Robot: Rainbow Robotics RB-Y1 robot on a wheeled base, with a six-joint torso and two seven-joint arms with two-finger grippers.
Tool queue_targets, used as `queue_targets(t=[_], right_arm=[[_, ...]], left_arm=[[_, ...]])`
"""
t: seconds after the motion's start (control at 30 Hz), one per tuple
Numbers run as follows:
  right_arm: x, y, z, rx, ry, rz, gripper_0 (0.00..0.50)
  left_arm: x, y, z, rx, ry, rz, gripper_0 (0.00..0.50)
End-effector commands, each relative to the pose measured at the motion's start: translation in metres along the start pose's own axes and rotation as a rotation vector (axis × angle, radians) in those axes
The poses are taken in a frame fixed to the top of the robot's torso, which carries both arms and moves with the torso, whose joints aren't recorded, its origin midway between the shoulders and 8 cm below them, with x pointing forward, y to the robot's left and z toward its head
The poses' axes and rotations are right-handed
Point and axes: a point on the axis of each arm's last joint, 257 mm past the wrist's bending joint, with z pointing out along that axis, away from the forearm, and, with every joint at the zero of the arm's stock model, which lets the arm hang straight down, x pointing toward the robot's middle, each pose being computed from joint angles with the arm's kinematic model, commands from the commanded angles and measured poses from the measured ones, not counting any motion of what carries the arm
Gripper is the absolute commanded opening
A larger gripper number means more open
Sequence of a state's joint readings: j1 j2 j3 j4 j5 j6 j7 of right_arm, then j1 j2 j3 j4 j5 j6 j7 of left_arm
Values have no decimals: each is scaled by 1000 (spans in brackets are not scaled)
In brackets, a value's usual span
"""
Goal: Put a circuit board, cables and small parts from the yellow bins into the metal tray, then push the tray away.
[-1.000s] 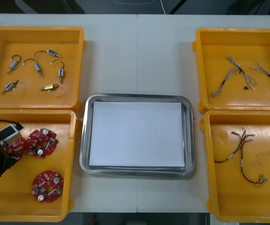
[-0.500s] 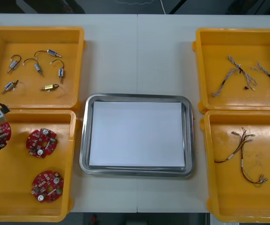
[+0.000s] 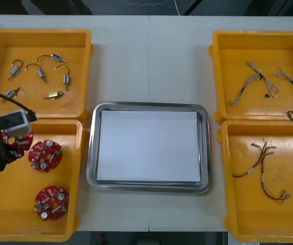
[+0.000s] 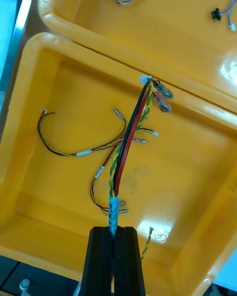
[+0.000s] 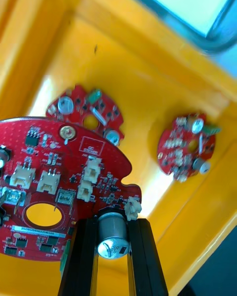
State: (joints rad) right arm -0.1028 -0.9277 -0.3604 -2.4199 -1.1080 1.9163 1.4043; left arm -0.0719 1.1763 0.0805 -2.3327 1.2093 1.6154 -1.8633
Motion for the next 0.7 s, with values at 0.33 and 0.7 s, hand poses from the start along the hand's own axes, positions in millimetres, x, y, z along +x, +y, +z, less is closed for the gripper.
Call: queue_targets(t=[0.33, 0.7], right_arm=[[-23, 29, -4, -12, -15, -178, 0], [-22, 34, -4, -29, -10, -183, 0]], left_arm=[[-97, -55, -3, 59, -91, 12, 0], [-151, -97, 21, 62, -110, 62, 0]])
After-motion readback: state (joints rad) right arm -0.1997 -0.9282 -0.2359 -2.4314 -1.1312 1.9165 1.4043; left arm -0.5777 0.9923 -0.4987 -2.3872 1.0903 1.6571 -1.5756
